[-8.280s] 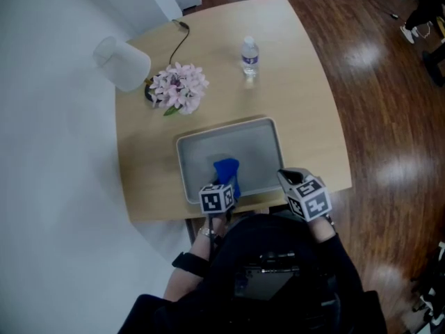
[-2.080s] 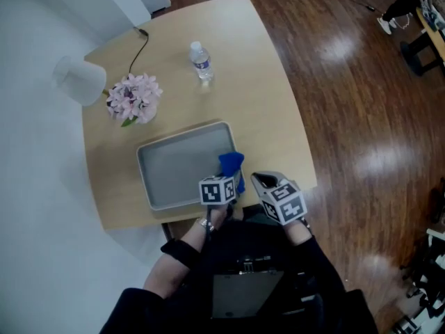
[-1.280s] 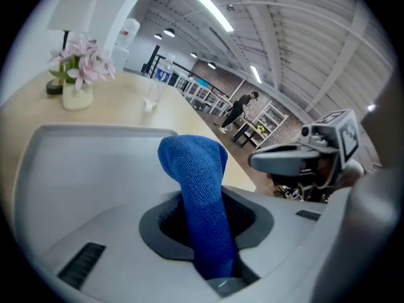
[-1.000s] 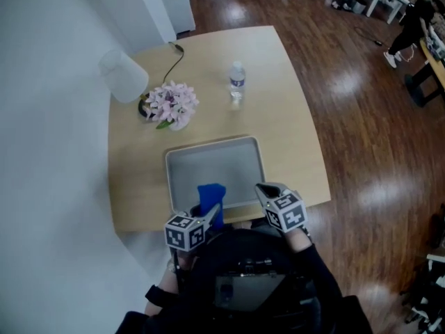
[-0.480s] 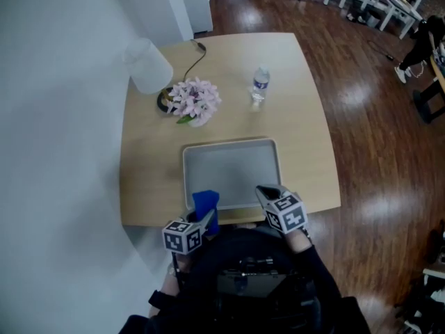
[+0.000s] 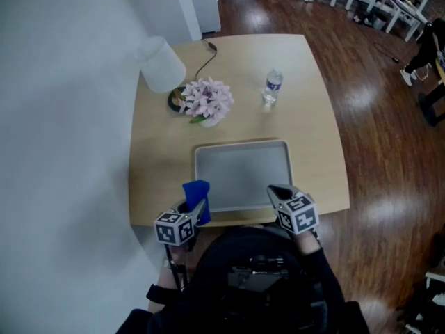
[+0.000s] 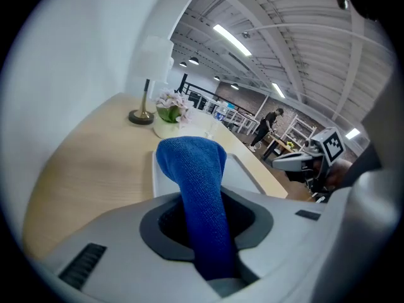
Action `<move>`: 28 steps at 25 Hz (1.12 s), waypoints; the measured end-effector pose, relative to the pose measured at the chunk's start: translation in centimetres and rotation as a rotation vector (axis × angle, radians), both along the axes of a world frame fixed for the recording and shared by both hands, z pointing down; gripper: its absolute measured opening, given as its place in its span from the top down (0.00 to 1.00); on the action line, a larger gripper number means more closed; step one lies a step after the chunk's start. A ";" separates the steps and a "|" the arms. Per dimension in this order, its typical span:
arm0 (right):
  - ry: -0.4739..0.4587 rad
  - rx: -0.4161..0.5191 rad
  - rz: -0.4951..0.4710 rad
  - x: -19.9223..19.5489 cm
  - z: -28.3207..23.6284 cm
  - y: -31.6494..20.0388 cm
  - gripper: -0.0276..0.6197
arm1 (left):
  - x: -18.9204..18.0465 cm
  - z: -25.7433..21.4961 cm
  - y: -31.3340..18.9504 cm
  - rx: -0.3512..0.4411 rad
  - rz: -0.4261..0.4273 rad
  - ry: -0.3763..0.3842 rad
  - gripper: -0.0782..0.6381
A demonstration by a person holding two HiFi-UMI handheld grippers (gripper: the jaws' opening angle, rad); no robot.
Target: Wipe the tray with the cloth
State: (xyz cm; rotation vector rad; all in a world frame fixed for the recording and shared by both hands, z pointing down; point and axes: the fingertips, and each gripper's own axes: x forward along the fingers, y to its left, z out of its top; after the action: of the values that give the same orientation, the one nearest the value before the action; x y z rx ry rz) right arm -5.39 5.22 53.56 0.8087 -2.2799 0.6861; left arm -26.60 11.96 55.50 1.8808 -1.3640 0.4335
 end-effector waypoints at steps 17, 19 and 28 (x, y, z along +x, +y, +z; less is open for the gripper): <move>0.056 -0.038 0.035 2.1 0.8 0.1 0.95 | -12.5 13.9 -1.3 -0.283 -0.068 -0.190 0.74; 0.060 -0.039 0.034 2.3 0.9 0.2 0.95 | -12.7 14.6 -1.0 -0.294 -0.083 -0.200 0.73; 0.051 -0.024 0.012 2.6 0.9 0.4 0.95 | -12.1 13.2 -1.0 -0.224 -0.127 -0.156 0.37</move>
State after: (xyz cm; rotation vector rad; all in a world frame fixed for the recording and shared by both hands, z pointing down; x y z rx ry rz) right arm -2.83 5.65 54.41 0.8207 -2.2188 0.6891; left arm -38.72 10.99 68.75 1.5954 -1.4625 0.6517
